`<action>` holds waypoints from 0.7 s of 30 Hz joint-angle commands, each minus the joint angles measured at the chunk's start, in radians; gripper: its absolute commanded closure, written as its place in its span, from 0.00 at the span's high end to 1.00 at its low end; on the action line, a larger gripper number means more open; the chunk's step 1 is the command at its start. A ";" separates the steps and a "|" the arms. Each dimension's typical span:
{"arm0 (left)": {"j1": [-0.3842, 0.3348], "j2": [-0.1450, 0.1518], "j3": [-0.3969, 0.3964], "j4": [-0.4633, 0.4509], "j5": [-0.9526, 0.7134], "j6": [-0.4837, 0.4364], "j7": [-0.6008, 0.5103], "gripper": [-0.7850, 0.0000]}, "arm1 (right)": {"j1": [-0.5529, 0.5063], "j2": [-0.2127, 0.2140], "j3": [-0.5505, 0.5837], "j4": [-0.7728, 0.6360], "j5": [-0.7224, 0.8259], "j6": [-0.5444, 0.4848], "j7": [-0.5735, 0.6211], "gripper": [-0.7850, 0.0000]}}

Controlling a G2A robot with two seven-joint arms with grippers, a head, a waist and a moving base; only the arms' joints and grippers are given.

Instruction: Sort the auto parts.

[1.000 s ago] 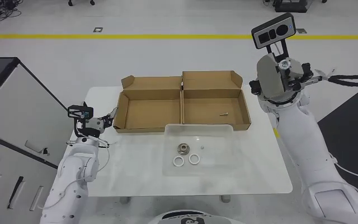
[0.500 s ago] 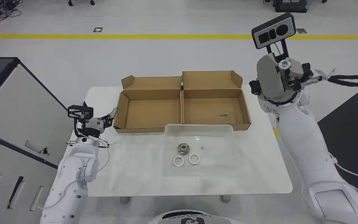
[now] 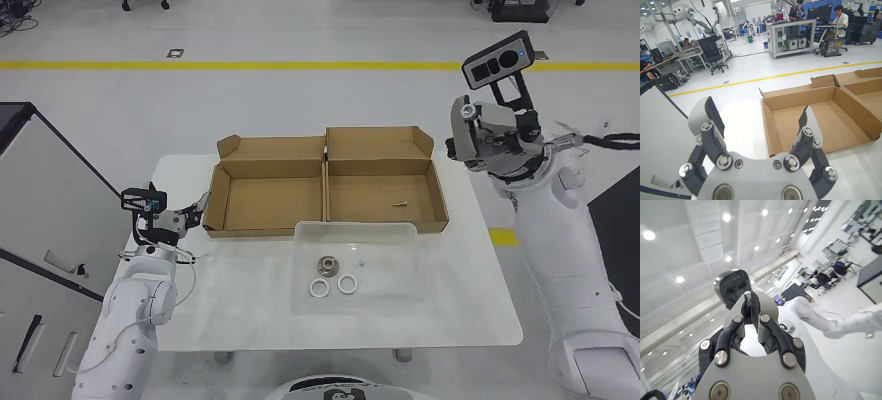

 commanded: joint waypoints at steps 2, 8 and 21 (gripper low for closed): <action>0.000 0.000 0.000 0.000 0.000 0.000 0.000 1.00 | -0.027 0.021 0.085 0.026 -0.138 0.062 0.029 0.00; 0.000 0.000 0.000 0.000 0.000 0.000 0.000 1.00 | -0.059 0.068 0.227 0.042 -0.487 0.174 0.085 0.00; 0.000 0.000 0.000 0.000 0.000 0.000 0.000 1.00 | 0.120 0.126 0.026 0.045 -1.362 0.231 0.141 0.00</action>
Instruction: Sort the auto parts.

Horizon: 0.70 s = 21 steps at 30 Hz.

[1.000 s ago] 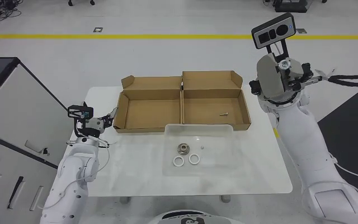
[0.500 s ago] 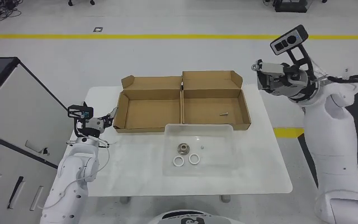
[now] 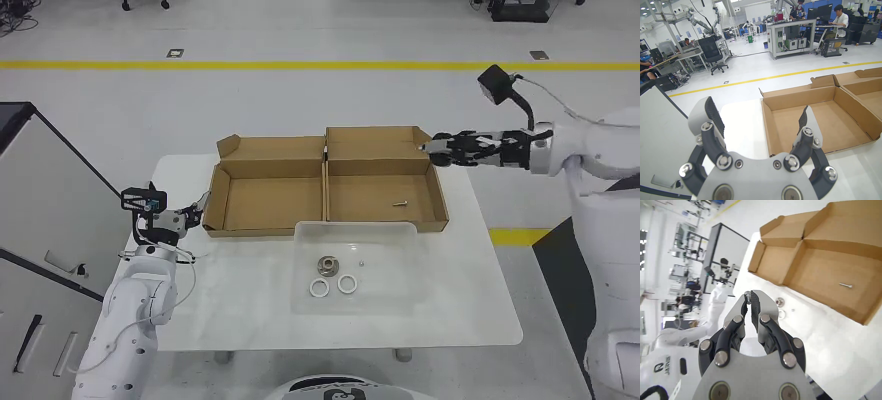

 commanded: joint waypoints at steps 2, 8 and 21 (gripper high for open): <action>0.000 0.000 0.000 0.000 0.000 0.000 0.000 1.00 | 0.065 -0.002 -0.108 0.033 -0.176 -0.015 0.003 0.00; 0.000 0.000 0.000 0.000 0.000 0.000 0.000 1.00 | 0.186 -0.023 -0.322 0.154 -0.398 -0.046 0.028 0.00; 0.000 0.000 0.000 0.000 0.000 0.000 0.000 1.00 | 0.311 -0.117 -0.617 0.461 -0.474 -0.050 -0.091 0.00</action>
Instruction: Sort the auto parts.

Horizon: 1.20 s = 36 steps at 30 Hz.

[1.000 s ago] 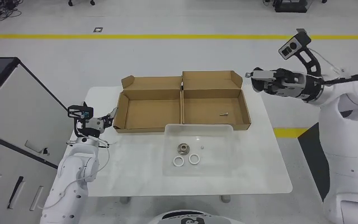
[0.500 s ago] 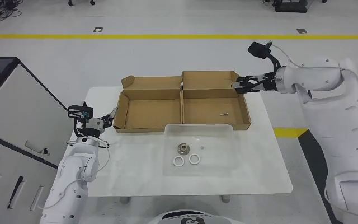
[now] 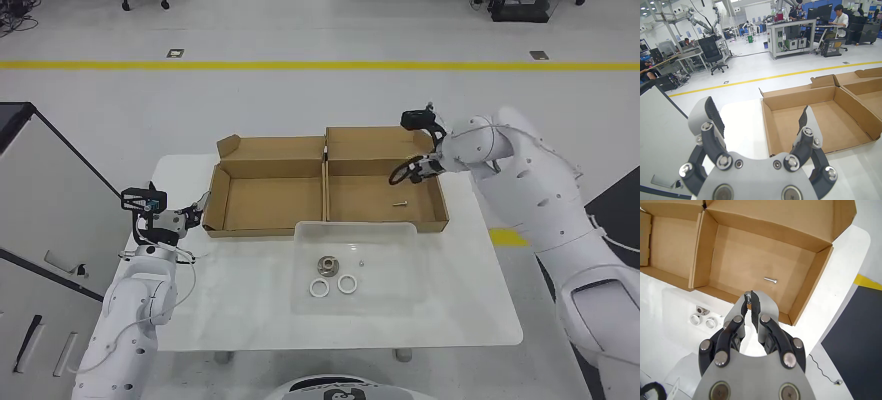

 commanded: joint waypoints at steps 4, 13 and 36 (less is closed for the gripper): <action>0.000 0.000 0.000 0.000 0.000 0.000 0.000 1.00 | 0.016 -0.039 -0.074 0.099 0.002 0.017 -0.071 0.00; 0.000 0.000 0.000 0.000 0.000 0.000 0.000 1.00 | 0.039 -0.110 -0.193 0.264 -0.026 0.036 -0.138 0.00; 0.000 0.000 0.000 0.000 0.000 0.000 0.000 1.00 | 0.096 -0.242 -0.290 0.555 -0.030 -0.002 -0.191 0.07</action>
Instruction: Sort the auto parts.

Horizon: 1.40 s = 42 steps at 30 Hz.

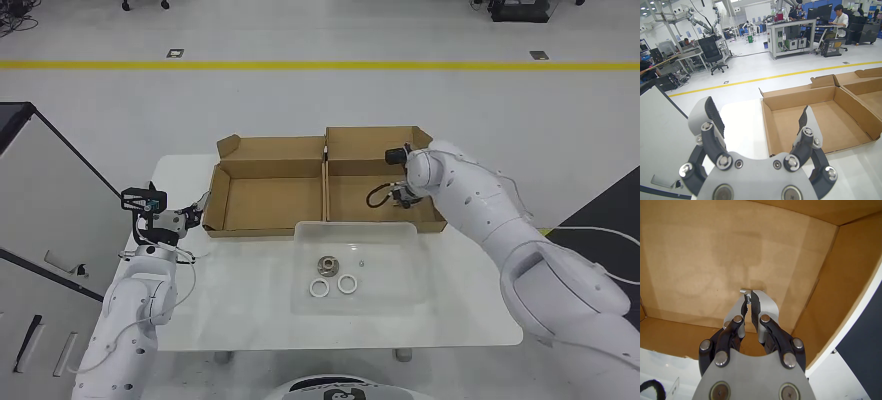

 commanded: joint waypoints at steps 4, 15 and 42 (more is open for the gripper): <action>0.000 0.000 0.000 0.000 0.000 0.000 0.000 1.00 | 0.009 -0.017 -0.003 0.033 0.000 -0.011 -0.002 0.18; 0.000 0.000 0.000 0.000 0.000 0.000 0.000 1.00 | 0.036 -0.029 0.035 0.056 0.010 -0.044 -0.039 0.44; 0.000 0.000 0.000 0.000 0.000 0.000 0.000 1.00 | -0.287 0.216 0.532 -0.869 -0.120 -0.021 0.256 1.00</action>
